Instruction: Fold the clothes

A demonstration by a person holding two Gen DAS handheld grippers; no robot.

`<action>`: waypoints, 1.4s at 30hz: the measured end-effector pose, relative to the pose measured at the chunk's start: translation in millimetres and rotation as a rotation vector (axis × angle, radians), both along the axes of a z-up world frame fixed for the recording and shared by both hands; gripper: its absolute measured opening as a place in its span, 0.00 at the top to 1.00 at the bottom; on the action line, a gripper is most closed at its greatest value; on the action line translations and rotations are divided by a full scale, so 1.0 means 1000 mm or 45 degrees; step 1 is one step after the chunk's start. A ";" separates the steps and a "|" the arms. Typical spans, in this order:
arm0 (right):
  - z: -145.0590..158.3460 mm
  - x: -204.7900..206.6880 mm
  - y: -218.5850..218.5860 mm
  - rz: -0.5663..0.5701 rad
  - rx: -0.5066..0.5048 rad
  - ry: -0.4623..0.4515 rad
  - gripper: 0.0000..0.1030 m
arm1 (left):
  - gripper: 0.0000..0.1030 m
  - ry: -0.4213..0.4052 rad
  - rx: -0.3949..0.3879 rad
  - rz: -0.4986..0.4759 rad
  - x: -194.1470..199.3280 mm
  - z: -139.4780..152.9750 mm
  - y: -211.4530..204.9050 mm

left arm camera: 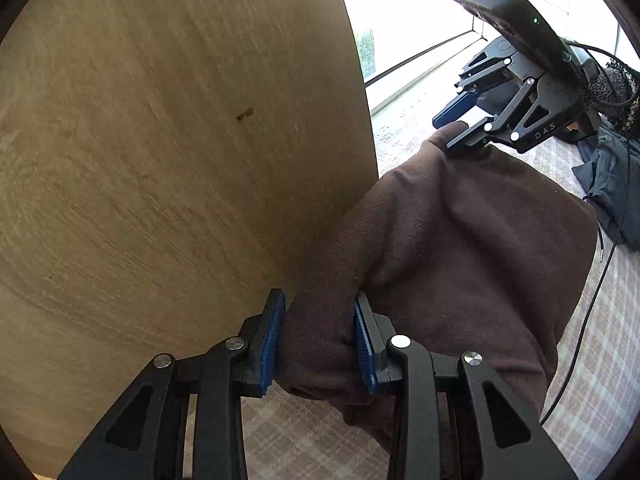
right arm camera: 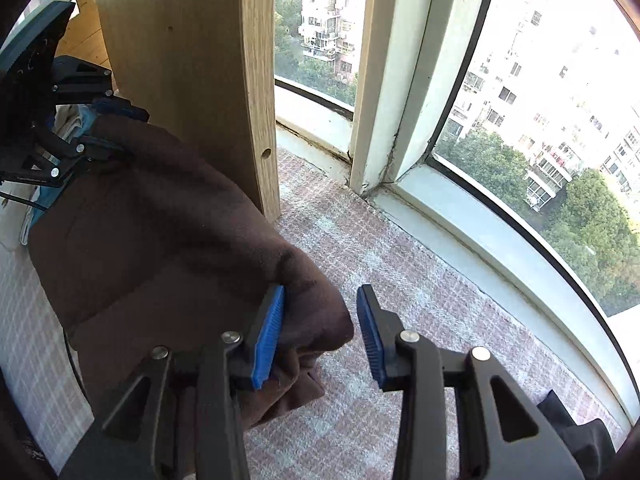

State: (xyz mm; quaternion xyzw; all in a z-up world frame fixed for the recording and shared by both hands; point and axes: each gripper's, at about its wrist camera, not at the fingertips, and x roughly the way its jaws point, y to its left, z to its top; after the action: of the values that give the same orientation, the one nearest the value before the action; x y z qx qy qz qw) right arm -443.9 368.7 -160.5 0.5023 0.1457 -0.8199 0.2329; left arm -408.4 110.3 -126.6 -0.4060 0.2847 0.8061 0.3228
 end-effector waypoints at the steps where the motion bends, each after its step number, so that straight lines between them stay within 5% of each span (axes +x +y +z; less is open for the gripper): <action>1: 0.000 -0.002 0.003 -0.023 -0.018 -0.009 0.45 | 0.65 0.016 -0.004 0.008 0.001 0.002 -0.003; 7: 0.012 0.001 0.020 -0.122 -0.061 0.006 0.42 | 0.63 0.102 0.006 0.062 0.008 0.022 -0.022; 11: 0.039 0.030 0.019 -0.200 0.015 0.187 0.42 | 0.66 0.103 0.105 0.079 0.014 0.039 -0.033; 13: 0.057 0.045 0.021 -0.211 -0.083 0.242 0.42 | 0.66 0.102 0.152 0.080 0.018 0.046 -0.036; 16: 0.052 0.055 0.011 -0.137 -0.293 0.128 0.42 | 0.63 0.039 0.169 -0.035 0.026 0.027 -0.012; 21: -0.029 0.047 0.016 -0.178 -0.123 -0.032 0.38 | 0.62 -0.074 0.012 0.064 0.013 -0.039 -0.010; 23: -0.034 0.046 0.041 -0.321 -0.335 -0.152 0.35 | 0.63 -0.162 0.134 0.157 0.011 -0.030 -0.031; 27: -0.004 0.081 0.052 -0.391 -0.346 -0.032 0.34 | 0.66 -0.054 0.178 0.234 0.042 0.008 -0.066; 30: -0.008 0.113 0.065 -0.476 -0.560 -0.163 0.34 | 0.58 -0.338 0.390 0.261 0.064 0.007 -0.090; 32: -0.021 0.124 0.070 -0.561 -0.634 -0.277 0.34 | 0.48 -0.487 0.471 0.286 0.075 -0.009 -0.086; 35: -0.030 0.130 0.070 -0.632 -0.694 -0.353 0.34 | 0.48 -0.679 0.576 0.358 0.075 -0.028 -0.075; 37: -0.033 0.129 0.067 -0.643 -0.699 -0.377 0.34 | 0.47 -0.755 0.584 0.405 0.072 -0.043 -0.066; 40: -0.035 0.127 0.063 -0.629 -0.647 -0.398 0.34 | 0.24 -0.738 0.483 0.454 0.065 -0.055 -0.057; 42: -0.034 0.128 0.065 -0.647 -0.654 -0.419 0.34 | 0.19 -0.765 0.481 0.490 0.061 -0.064 -0.061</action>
State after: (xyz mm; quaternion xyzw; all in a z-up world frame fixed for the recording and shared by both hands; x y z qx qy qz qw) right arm -315.6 433.3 -194.0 0.5725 -0.2323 -0.7697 0.1609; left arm -347.0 49.7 -190.3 -0.6031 -0.0567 0.7354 0.3037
